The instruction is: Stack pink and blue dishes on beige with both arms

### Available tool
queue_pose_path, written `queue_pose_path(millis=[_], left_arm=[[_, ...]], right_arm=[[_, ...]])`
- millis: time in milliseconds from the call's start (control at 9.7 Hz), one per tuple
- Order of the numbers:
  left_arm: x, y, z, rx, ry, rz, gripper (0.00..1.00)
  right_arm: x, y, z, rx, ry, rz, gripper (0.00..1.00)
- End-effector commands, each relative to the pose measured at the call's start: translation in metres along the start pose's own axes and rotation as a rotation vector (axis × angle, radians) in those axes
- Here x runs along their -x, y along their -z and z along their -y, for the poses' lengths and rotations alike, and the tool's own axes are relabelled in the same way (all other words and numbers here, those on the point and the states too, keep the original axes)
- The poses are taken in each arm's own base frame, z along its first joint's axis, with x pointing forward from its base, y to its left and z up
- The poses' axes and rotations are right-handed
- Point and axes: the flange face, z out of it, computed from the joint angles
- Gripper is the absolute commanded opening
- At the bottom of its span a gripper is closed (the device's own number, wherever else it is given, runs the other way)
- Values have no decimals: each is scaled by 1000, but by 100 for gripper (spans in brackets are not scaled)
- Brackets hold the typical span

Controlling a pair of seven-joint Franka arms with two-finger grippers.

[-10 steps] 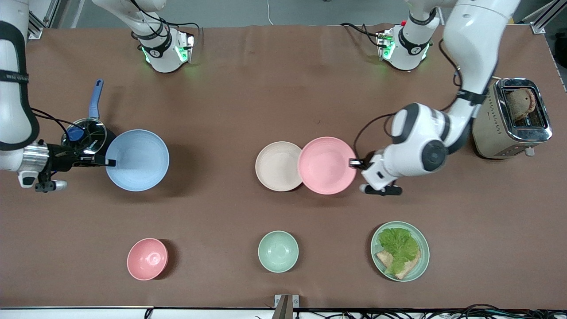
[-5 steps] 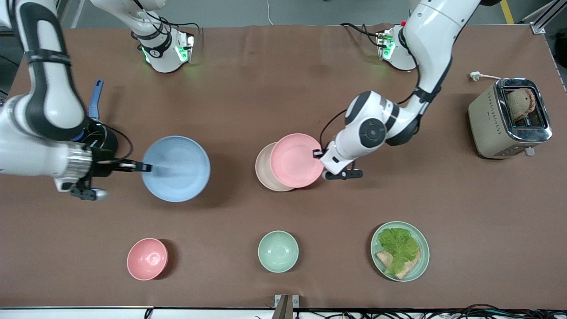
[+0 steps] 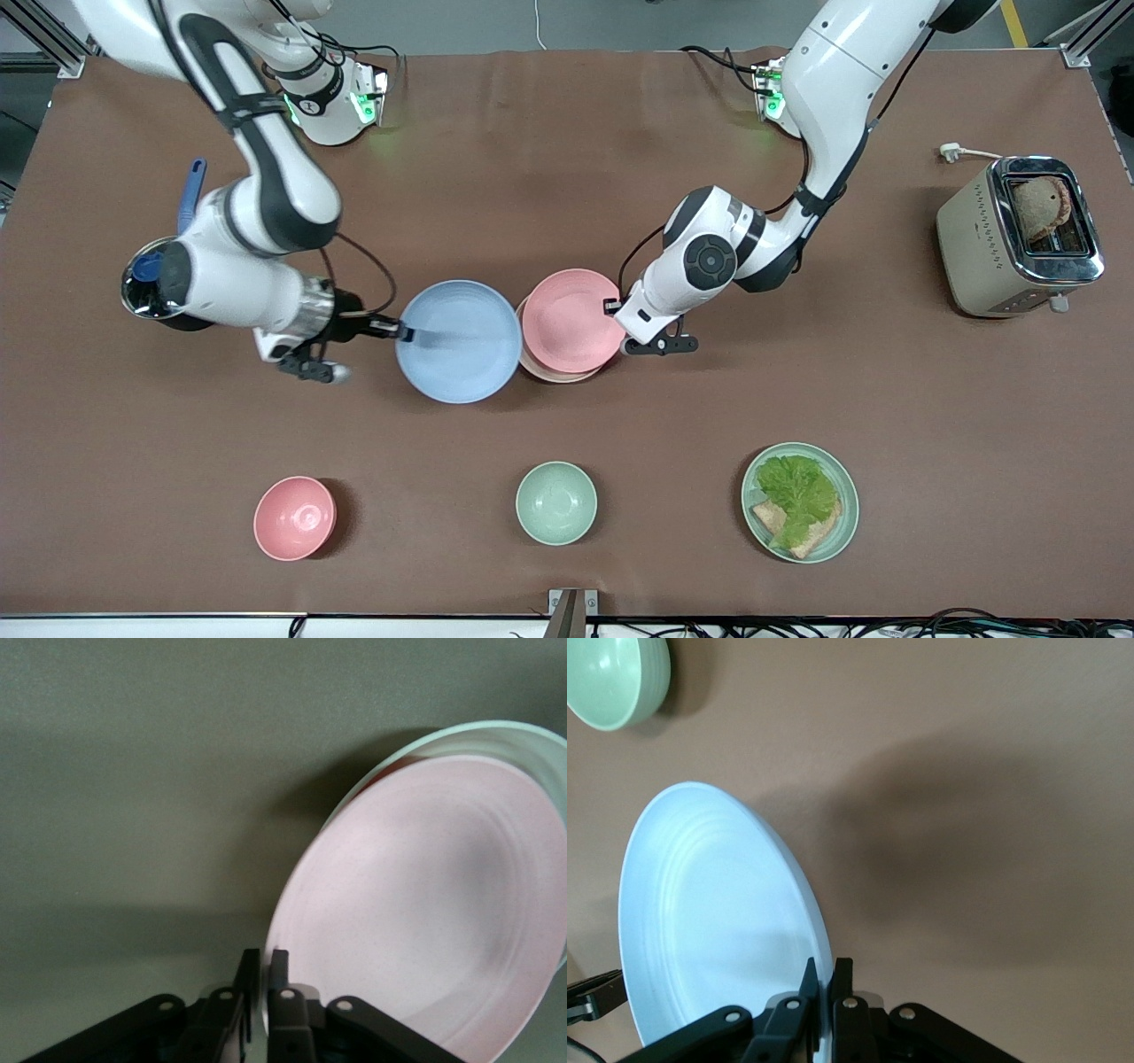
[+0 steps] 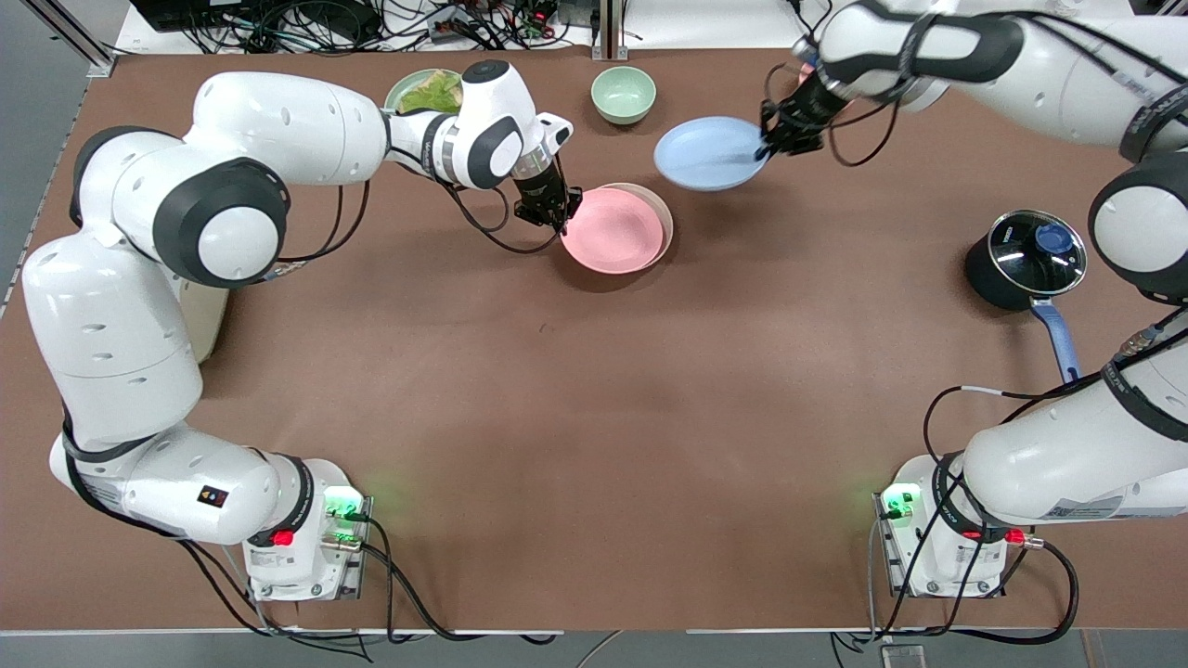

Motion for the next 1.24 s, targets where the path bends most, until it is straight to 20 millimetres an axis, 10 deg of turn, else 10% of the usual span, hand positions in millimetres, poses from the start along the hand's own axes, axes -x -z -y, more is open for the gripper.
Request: queue_pose_path(millis=[0, 722, 1134], left_arm=[[-11, 4, 7, -1, 34, -29, 98], [-113, 301, 78, -31, -128, -234, 100], [-52, 431, 132, -209, -64, -229, 100]], right_arm=[[27, -10, 14, 3, -18, -18, 0], [86, -101, 65, -45, -27, -41, 2], [92, -133, 66, -58, -43, -59, 2]])
